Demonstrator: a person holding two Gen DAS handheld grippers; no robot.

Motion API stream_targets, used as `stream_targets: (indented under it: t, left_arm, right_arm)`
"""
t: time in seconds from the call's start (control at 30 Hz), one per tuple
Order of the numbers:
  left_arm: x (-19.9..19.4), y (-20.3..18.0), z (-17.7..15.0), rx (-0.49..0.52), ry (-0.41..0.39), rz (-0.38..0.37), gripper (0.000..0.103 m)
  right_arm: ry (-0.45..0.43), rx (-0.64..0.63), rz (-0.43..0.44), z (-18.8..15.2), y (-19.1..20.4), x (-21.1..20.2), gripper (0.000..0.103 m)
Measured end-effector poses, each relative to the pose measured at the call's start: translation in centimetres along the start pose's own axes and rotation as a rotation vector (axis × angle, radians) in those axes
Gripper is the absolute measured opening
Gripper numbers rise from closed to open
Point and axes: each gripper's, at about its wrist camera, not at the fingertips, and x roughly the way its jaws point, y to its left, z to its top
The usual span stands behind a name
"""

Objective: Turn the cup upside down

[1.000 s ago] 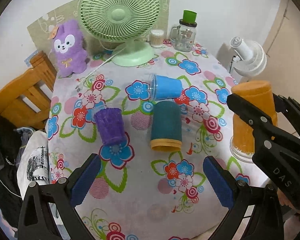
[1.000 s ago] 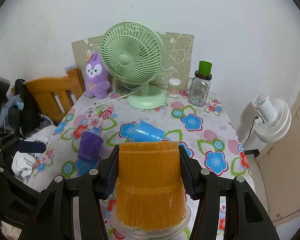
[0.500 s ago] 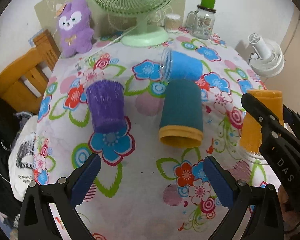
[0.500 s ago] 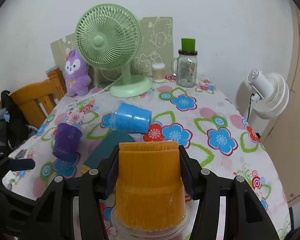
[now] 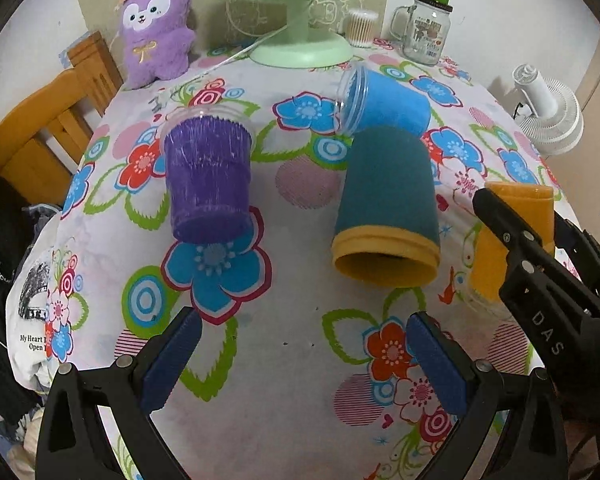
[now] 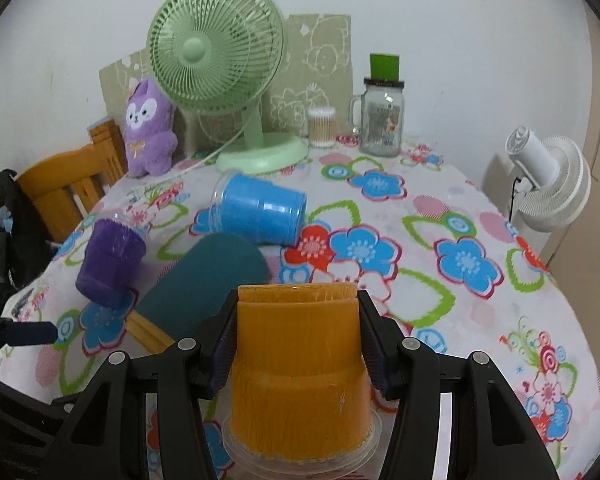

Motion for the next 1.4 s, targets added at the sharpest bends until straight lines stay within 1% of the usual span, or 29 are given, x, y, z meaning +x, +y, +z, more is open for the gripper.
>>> stream_targets:
  t: [0.03, 0.23, 0.27, 0.33, 0.4, 0.47, 0.57, 0.63, 0.67, 0.73, 0.8, 0.83, 0.87, 1.0, 1.07, 1.2, 1.3, 1.4]
  left_arm:
    - [0.1, 0.1, -0.1, -0.001, 0.002, 0.001, 0.103]
    - [0.3, 0.3, -0.6, -0.002, 0.014, 0.0, 0.103]
    - [0.1, 0.2, -0.6, -0.003, 0.014, -0.001, 0.103]
    - [-0.2, 0.3, -0.7, -0.007, 0.016, -0.003, 0.103]
    - [-0.6, 0.5, -0.8, -0.019, 0.015, -0.01, 0.103]
    - [-1.3, 0.5, -0.8, -0.029, 0.021, -0.021, 0.103]
    - [-3.0, 0.4, -0.6, -0.035, 0.023, -0.021, 0.103]
    - [-4.4, 0.4, -0.4, -0.04, 0.02, -0.023, 0.103]
    - [-5.3, 0.5, -0.1, -0.045, 0.016, -0.024, 0.103]
    - [-6.8, 0.6, 0.3, -0.06, 0.009, -0.023, 0.103]
    - [-8.1, 0.8, 0.8, -0.072, 0.0, -0.015, 0.103]
    - [-8.8, 0.9, 1.1, -0.075, -0.008, -0.012, 0.103]
    - [-9.7, 0.9, 1.4, -0.08, -0.015, -0.006, 0.103]
    - [-12.8, 1.1, 2.4, -0.1, -0.053, -0.005, 0.103]
    - [-14.0, 1.0, 2.8, -0.094, -0.073, 0.008, 0.103]
    - [-15.9, 1.0, 3.1, -0.096, -0.106, 0.032, 0.103]
    - [-16.9, 1.2, 3.2, -0.106, -0.122, 0.038, 0.103]
    - [-17.9, 1.7, 3.3, -0.135, -0.135, 0.015, 0.103]
  right_arm:
    - [-0.016, -0.006, 0.0, -0.2, 0.1, -0.2, 0.058]
    - [-0.011, -0.031, 0.012, -0.7, 0.5, -0.8, 0.06]
    - [0.005, -0.023, 0.02, -0.8, 0.4, -0.9, 0.06]
    - [0.049, 0.0, 0.022, -0.7, 0.1, -0.8, 0.074]
    - [0.098, 0.028, 0.021, -0.6, -0.4, -0.9, 0.08]
    - [0.121, 0.039, 0.028, -0.3, -0.5, -1.5, 0.081]
    - [0.166, 0.029, 0.014, 0.7, -0.3, -2.8, 0.082]
    - [0.184, 0.035, 0.002, 1.8, -0.2, -4.1, 0.086]
    - [0.2, 0.038, -0.002, 2.2, -0.2, -4.5, 0.086]
    - [0.227, 0.047, 0.025, 3.6, -0.3, -5.7, 0.086]
    - [0.22, 0.067, 0.043, 4.9, -0.4, -7.2, 0.087]
    - [0.218, 0.076, 0.047, 5.6, -0.5, -7.8, 0.092]
    - [0.218, 0.08, 0.049, 6.1, -0.4, -8.4, 0.093]
    - [0.201, 0.06, 0.074, 8.8, 0.3, -10.7, 0.094]
    - [0.19, 0.042, 0.079, 9.8, 0.7, -11.6, 0.094]
    - [0.183, 0.015, 0.073, 11.4, 1.0, -12.8, 0.095]
    - [0.151, -0.016, 0.046, 12.2, 1.2, -14.0, 0.095]
    - [0.146, -0.03, 0.024, 12.5, 1.0, -14.7, 0.095]
